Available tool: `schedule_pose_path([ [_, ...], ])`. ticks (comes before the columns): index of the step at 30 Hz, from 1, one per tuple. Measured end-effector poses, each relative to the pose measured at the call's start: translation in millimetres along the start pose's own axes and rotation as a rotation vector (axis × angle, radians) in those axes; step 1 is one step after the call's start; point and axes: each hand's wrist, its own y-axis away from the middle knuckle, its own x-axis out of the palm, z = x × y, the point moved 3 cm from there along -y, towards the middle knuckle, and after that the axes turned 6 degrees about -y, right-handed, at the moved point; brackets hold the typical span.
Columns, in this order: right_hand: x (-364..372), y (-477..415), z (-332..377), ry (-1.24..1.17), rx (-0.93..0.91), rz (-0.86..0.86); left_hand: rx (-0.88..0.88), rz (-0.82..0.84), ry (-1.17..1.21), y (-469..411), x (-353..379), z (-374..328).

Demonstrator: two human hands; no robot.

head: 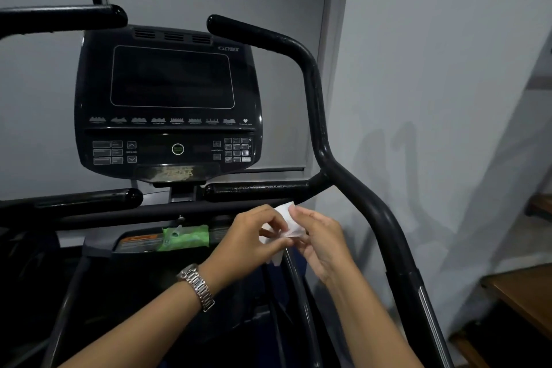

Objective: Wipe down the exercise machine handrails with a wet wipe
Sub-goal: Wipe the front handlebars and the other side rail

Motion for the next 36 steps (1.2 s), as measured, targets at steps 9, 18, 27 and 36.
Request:
schedule_pose_path([
  [9, -9, -1, -1, 0.056, 0.031, 0.139, -0.243, 0.084, 0.222, -4, 1, 22],
  [18, -6, -3, -8, 0.156, 0.042, 0.171, -0.357, 0.073, 0.266, -2, -13, 28],
  [27, -16, -9, -25, 0.069, 0.116, -0.122, -0.731, 0.013, 0.609, -6, -24, 28],
  [36, -12, 8, -31, -0.066, 0.351, 0.252, -0.932, 0.05, 0.769, 1, -16, 42],
])
